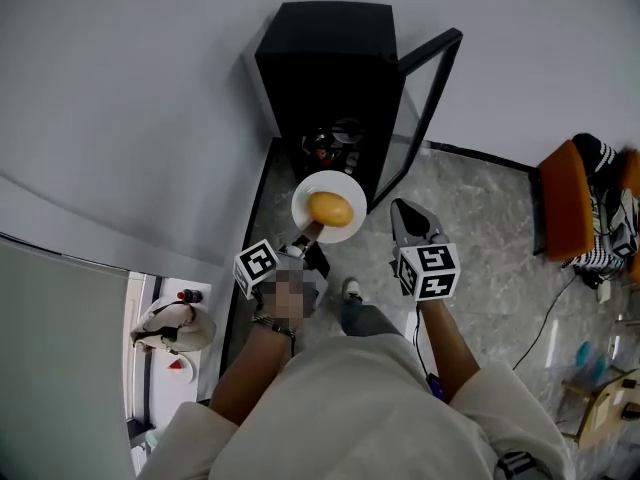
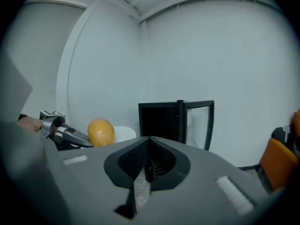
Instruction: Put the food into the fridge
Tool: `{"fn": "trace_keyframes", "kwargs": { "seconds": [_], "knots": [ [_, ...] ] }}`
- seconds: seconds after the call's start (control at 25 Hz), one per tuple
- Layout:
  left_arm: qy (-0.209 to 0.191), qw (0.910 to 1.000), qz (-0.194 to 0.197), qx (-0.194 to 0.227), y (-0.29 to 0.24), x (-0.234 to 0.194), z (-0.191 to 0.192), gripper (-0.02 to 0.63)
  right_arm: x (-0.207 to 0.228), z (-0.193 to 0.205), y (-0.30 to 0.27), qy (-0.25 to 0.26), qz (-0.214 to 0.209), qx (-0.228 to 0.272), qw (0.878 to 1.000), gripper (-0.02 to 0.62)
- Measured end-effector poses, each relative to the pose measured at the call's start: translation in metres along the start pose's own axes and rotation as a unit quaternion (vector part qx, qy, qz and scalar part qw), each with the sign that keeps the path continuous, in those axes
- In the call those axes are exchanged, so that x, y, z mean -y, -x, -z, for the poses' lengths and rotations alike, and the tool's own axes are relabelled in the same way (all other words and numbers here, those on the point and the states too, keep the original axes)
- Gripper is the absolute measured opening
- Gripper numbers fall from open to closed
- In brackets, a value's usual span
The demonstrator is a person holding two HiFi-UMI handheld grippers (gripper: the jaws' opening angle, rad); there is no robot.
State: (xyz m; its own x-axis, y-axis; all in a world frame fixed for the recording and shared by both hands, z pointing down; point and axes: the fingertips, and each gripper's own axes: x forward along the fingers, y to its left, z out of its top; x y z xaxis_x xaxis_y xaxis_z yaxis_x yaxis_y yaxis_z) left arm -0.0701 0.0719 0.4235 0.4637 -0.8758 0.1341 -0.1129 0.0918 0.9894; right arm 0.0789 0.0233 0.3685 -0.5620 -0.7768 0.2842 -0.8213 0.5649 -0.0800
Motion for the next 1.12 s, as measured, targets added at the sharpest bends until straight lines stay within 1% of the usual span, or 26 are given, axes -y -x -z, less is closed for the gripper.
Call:
{"fn": "trace_keyframes", "kwargs": {
  "seconds": [0.48,0.72,0.84,1.0,1.12],
  "knots": [
    [0.009,0.9997,-0.001,0.021,-0.092,0.013,-0.042,0.012,0.057,-0.024,-0.073,-0.001,-0.001,-0.011,1.0,0.006],
    [0.016,0.9993,0.002,0.034,-0.119,0.014,-0.058,0.012,0.071,-0.032,-0.102,0.002,0.002,-0.01,1.0,0.006],
    [0.014,0.9994,-0.002,0.032,-0.133,0.011,-0.07,0.011,0.076,-0.035,-0.12,0.001,0.005,-0.005,1.0,0.006],
    [0.012,0.9995,0.007,0.027,-0.153,0.009,-0.09,0.011,0.08,-0.037,-0.145,0.001,0.008,-0.001,1.0,0.006],
    [0.012,0.9997,0.007,0.022,-0.165,0.001,-0.105,0.012,0.08,-0.039,-0.162,0.002,0.008,0.007,1.0,0.006]
  ]
}}
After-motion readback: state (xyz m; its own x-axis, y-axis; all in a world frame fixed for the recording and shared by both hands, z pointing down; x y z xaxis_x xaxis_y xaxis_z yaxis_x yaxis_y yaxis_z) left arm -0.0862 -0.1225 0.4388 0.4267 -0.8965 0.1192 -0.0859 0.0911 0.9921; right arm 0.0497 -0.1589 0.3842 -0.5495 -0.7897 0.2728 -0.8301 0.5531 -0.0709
